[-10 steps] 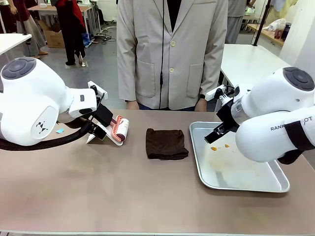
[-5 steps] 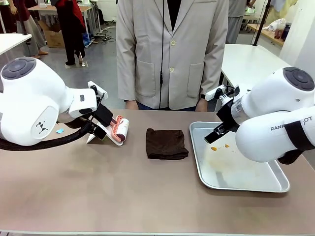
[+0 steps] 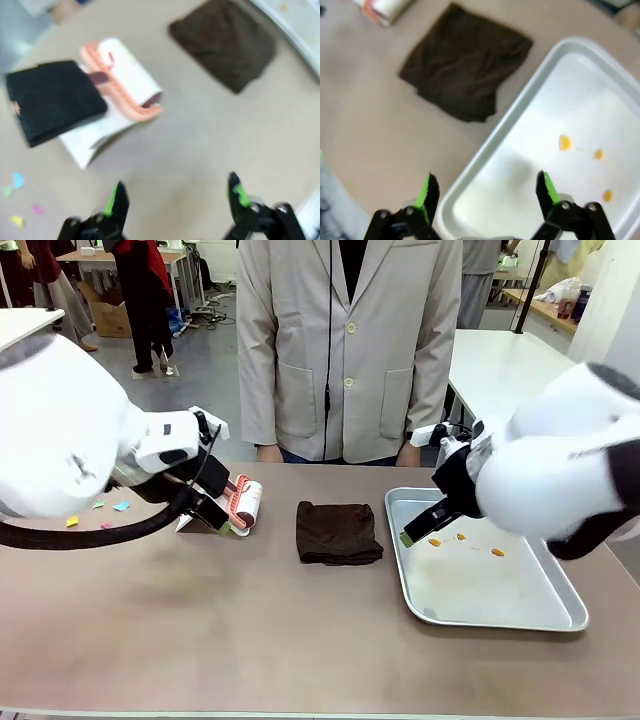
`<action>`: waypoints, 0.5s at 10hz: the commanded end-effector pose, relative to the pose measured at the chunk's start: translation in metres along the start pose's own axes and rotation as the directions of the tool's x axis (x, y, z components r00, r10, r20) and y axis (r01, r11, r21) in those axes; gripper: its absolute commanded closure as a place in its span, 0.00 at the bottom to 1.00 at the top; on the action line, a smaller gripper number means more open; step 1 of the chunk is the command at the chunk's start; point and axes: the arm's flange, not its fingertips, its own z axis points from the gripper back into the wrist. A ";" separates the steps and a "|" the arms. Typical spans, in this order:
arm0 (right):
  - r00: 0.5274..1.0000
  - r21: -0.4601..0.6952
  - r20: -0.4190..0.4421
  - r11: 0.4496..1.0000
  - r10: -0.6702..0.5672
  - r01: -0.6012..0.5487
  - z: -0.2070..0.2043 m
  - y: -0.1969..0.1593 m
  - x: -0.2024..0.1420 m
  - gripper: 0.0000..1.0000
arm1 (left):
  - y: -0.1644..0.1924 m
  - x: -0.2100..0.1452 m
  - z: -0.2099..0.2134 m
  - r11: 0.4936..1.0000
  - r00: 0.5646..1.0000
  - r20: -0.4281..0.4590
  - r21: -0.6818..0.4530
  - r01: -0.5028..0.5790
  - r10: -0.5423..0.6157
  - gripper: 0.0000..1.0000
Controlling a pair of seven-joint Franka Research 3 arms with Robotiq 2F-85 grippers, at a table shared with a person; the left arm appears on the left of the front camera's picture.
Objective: Clean the surface of the table.
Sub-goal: Hold the Lint Roller with your left hand and the towel with your right hand.
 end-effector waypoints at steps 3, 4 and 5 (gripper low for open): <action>0.964 0.465 -0.127 0.845 -0.234 0.266 0.086 -0.029 -0.019 0.00 | 0.028 -0.040 0.100 0.928 0.969 0.108 -0.326 -0.179 0.224 0.00; 0.948 0.548 -0.112 0.777 -0.299 0.310 0.103 -0.040 -0.032 0.00 | 0.036 -0.053 0.117 0.899 0.956 0.116 -0.385 -0.208 0.271 0.00; 0.929 0.590 -0.104 0.730 -0.356 0.346 0.121 -0.054 -0.049 0.00 | 0.052 -0.069 0.133 0.866 0.912 0.106 -0.372 -0.333 0.396 0.00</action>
